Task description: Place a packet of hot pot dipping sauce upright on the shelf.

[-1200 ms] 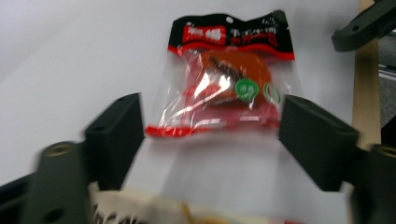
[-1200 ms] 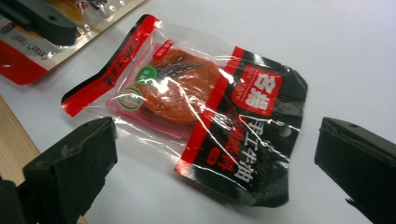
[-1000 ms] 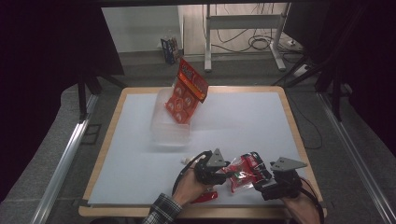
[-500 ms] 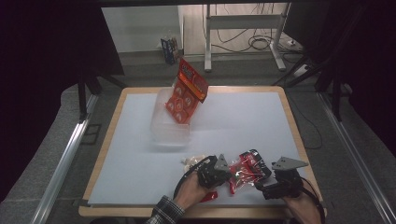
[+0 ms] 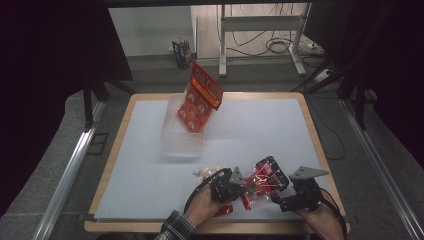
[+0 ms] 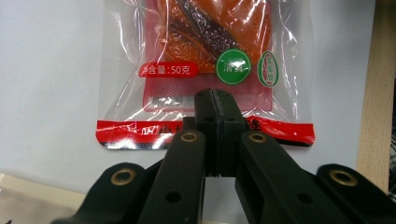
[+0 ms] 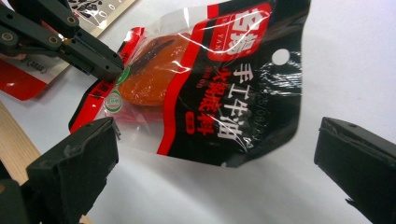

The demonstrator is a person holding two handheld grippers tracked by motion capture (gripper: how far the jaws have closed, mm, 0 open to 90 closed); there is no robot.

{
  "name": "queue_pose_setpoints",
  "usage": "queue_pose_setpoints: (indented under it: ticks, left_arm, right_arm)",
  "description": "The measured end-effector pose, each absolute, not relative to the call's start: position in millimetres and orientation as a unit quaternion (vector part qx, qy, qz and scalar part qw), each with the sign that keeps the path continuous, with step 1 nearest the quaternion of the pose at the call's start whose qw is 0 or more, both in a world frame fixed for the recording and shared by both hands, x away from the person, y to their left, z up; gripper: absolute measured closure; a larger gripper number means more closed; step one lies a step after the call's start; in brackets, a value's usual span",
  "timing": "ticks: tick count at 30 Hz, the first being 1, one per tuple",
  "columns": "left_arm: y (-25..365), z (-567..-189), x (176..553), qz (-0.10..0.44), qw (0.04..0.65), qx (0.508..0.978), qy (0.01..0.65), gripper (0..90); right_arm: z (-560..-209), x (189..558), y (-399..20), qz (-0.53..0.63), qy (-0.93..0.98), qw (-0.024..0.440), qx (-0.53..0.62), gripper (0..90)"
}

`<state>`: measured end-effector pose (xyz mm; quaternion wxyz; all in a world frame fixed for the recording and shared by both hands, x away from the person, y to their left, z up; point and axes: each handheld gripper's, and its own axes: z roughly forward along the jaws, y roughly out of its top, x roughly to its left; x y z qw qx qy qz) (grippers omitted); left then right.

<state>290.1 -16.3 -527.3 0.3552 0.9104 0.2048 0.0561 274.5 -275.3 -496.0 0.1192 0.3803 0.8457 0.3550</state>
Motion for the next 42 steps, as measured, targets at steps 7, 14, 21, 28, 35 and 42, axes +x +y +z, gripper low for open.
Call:
queue_pose_setpoints:
  ticks: [7,14,21,28,35,42]
  left_arm:
    - [-15.4,-528.0,290.6,0.054,0.358,0.909,0.206,90.0]
    - [-15.8,-527.7,290.1,0.056,0.356,0.911,0.203,90.0]
    - [-16.1,-527.6,289.8,0.057,0.356,0.91,0.205,90.0]
    - [-14.2,-527.8,290.2,0.054,0.357,0.909,0.206,90.0]
    - [-13.2,-525.9,289.9,0.055,0.355,0.91,0.205,89.8]
    - [-6.1,-520.1,286.2,0.077,0.365,0.903,0.212,76.2]
  right_arm:
    - [-499.2,287.5,-269.3,0.365,0.842,0.078,0.388,4.7]
    - [-501.4,300.5,-258.9,0.368,0.846,0.047,0.384,12.4]
    - [-496.5,308.5,-247.6,0.397,0.839,0.0,0.373,28.8]
    - [-496.2,311.0,-234.1,0.392,0.846,-0.014,0.361,52.2]
    - [-491.6,311.6,-230.3,0.404,0.835,-0.027,0.373,63.5]
    - [-477.7,311.1,-229.3,0.414,0.837,-0.009,0.358,68.1]
